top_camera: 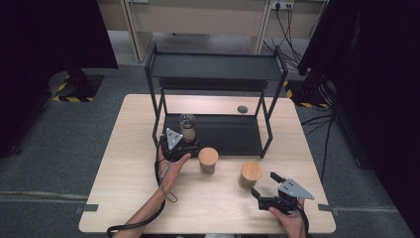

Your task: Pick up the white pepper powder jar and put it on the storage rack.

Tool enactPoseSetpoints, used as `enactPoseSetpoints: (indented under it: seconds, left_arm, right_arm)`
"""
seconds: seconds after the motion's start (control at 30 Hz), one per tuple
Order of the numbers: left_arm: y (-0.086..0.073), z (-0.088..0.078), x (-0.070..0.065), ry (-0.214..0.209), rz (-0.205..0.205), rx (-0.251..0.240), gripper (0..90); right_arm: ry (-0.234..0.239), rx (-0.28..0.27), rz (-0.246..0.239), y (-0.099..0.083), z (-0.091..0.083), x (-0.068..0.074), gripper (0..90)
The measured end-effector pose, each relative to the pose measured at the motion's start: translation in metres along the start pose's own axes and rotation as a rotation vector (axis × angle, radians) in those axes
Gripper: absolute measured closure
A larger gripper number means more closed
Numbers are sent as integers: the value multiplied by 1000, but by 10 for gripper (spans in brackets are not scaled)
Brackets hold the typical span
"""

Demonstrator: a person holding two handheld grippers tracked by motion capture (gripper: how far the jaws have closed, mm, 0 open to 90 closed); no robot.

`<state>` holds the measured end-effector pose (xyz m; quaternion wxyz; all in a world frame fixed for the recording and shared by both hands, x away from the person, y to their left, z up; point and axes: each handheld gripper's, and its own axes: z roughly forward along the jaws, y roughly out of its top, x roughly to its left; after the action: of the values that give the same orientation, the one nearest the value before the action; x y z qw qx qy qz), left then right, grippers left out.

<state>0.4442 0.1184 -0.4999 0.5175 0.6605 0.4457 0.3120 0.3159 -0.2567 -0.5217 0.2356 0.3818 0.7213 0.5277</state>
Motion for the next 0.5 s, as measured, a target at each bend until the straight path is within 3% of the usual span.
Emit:
enactPoseSetpoints:
  seconds: [0.17,0.5]
  left_arm:
    - [-1,-5,1,-4,-12,-16,25]
    - [-1,-14,-5,-22,2,-40,25]
  right_arm:
    - [0,0,0,0,0,0,26]
    - [0,0,2,0,0,0,26]
